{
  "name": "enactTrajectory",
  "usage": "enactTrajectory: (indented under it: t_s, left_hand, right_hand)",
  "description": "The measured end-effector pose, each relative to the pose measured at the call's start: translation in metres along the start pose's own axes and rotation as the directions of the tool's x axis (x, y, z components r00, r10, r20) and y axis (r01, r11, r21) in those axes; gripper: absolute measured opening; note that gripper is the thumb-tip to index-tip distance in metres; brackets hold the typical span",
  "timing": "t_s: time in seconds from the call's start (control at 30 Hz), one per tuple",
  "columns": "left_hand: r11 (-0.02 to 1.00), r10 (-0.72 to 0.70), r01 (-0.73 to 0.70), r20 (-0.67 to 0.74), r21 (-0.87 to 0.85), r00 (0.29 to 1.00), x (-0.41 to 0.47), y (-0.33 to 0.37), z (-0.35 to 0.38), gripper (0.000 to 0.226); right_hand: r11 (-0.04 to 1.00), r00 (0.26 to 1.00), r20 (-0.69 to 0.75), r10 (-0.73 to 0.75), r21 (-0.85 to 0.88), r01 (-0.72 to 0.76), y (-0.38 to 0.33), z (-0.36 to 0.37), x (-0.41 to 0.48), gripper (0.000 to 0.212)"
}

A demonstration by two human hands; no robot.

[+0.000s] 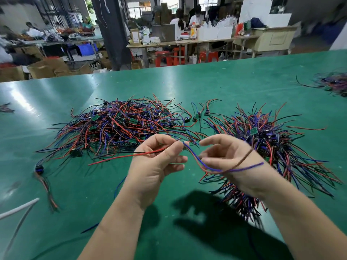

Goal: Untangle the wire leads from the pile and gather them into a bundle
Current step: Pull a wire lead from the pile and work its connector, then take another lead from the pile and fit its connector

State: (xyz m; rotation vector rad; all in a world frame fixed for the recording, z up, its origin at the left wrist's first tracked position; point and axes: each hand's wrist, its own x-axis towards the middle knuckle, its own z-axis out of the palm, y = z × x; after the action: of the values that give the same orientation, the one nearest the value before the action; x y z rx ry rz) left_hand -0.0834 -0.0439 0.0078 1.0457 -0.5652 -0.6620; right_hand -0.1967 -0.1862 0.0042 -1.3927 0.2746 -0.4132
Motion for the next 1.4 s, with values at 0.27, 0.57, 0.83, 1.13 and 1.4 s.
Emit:
enactTrajectory:
  t_s: [0.27, 0.57, 0.83, 1.13, 1.4]
  left_hand:
    - [0.969, 0.116, -0.118, 0.024, 0.219, 0.993, -0.009, -0.022, 0.02, 0.03]
    - [0.972, -0.051, 0.045, 0.022, 0.229, 0.998, -0.008, -0.017, 0.019, 0.031]
    - [0.972, -0.039, 0.057, -0.081, 0.226, 0.996, -0.008, -0.028, 0.024, 0.033]
    - [0.976, 0.003, 0.015, -0.084, 0.216, 0.996, -0.009, -0.026, 0.025, 0.029]
    - [0.958, -0.048, 0.046, 0.001, 0.284, 0.999, -0.01, -0.025, 0.025, 0.031]
  right_hand:
    - [0.972, 0.967, -0.221, -0.129, 0.164, 0.168, 0.002, 0.013, -0.001, 0.012]
    - [0.975, 0.946, -0.286, -0.149, 0.114, 0.189, -0.008, 0.002, 0.0, 0.011]
    - [0.983, 0.963, -0.2, -0.179, -0.074, 0.167, 0.003, 0.009, -0.001, 0.022]
    - [1.0, 0.988, -0.152, -0.012, -0.005, 0.012, 0.003, 0.007, -0.001, 0.012]
    - [0.995, 0.98, -0.174, -0.097, 0.0, 0.098, 0.004, 0.007, -0.001, 0.016]
